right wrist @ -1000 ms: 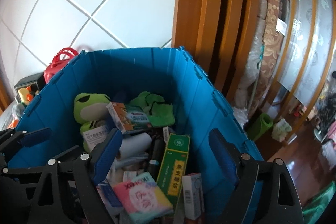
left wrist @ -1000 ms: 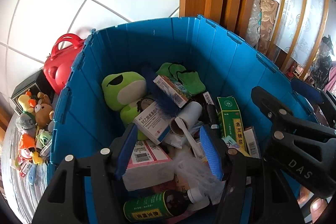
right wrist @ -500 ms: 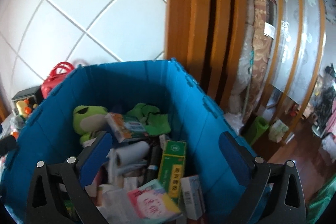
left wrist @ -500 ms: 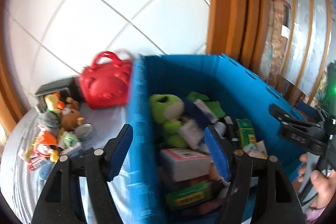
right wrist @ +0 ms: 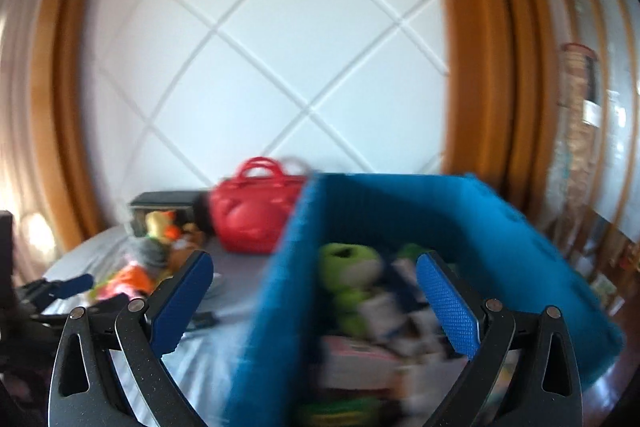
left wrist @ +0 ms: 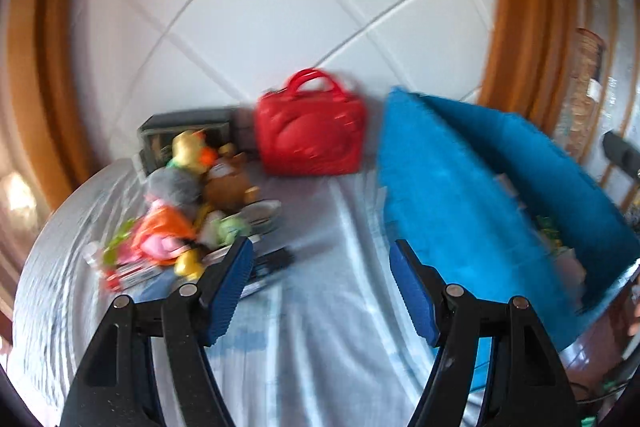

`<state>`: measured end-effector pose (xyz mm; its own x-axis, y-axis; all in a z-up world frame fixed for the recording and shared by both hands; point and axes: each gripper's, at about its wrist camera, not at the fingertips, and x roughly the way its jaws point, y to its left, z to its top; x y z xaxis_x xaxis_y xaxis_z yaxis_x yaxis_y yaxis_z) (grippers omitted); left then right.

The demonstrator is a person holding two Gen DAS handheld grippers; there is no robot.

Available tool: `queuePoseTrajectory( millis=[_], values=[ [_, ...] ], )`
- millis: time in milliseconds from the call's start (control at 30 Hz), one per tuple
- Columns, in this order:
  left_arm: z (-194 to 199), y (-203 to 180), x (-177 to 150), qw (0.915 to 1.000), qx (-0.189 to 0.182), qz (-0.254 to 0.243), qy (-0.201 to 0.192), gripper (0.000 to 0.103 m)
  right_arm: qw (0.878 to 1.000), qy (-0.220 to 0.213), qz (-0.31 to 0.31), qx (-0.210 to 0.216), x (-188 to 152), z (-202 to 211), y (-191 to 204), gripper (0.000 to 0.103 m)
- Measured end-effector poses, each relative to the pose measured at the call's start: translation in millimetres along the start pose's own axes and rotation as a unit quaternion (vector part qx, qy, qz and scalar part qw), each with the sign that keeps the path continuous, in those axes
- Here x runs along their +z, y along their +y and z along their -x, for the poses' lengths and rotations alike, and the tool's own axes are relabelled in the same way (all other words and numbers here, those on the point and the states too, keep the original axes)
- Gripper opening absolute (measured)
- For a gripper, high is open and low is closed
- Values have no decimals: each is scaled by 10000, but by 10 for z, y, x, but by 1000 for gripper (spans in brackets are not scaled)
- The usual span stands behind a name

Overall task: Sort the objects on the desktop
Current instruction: 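Move both open tools back over the cluttered bed, then grasp the white-red ointment box with left tool while right grasps the small cream tube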

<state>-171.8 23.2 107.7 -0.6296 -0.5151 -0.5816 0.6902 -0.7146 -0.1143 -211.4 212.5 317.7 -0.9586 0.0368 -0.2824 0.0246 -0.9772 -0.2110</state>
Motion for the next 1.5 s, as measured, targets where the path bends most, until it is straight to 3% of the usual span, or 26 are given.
queuePoseTrajectory(
  millis=[167, 367, 533, 667, 733, 900, 1000, 1067, 1167, 1367, 1500],
  values=[
    [-213, 831, -252, 9985, 351, 261, 327, 70, 9991, 194, 180, 343, -22, -296, 701, 103],
    [-588, 1847, -638, 9923, 673, 510, 909, 70, 9946, 916, 251, 413, -267, -929, 1291, 103],
    [-1002, 2760, -993, 9807, 1071, 515, 1552, 70, 9847, 1728, 94, 209, -660, -1510, 1498, 103],
    [-1399, 3300, -1094, 9737, 1116, 489, 1924, 70, 9704, 2413, -119, -44, -1034, -1986, 1562, 103],
    [-1588, 3448, -1064, 9726, 1120, 387, 2001, 70, 9636, 2656, -253, -134, -1155, -2173, 1590, 103],
    [-2106, 3600, -970, 9732, 690, -47, 2194, 70, 9479, 3138, -431, -333, -1355, -2610, 1688, 103],
    [-2460, 3602, -969, 9680, 483, -337, 2438, 70, 9401, 3349, -486, -400, -1450, -2782, 1753, 103],
    [-2690, 3610, -995, 9621, 528, -504, 2626, 70, 9343, 3504, -501, -417, -1534, -2891, 1797, 103],
    [-2851, 3610, -970, 9623, 594, -630, 2577, 70, 9248, 3742, -577, -380, -1676, -3041, 1853, 103],
    [-3104, 3599, -959, 9604, 396, -375, 2734, 71, 9070, 4140, -756, -170, -1983, -3351, 2026, 103],
    [-2985, 3540, -1010, 9612, 488, -20, 2715, 57, 8957, 4376, -794, -13, -2127, -3531, 2175, 103]
  ],
)
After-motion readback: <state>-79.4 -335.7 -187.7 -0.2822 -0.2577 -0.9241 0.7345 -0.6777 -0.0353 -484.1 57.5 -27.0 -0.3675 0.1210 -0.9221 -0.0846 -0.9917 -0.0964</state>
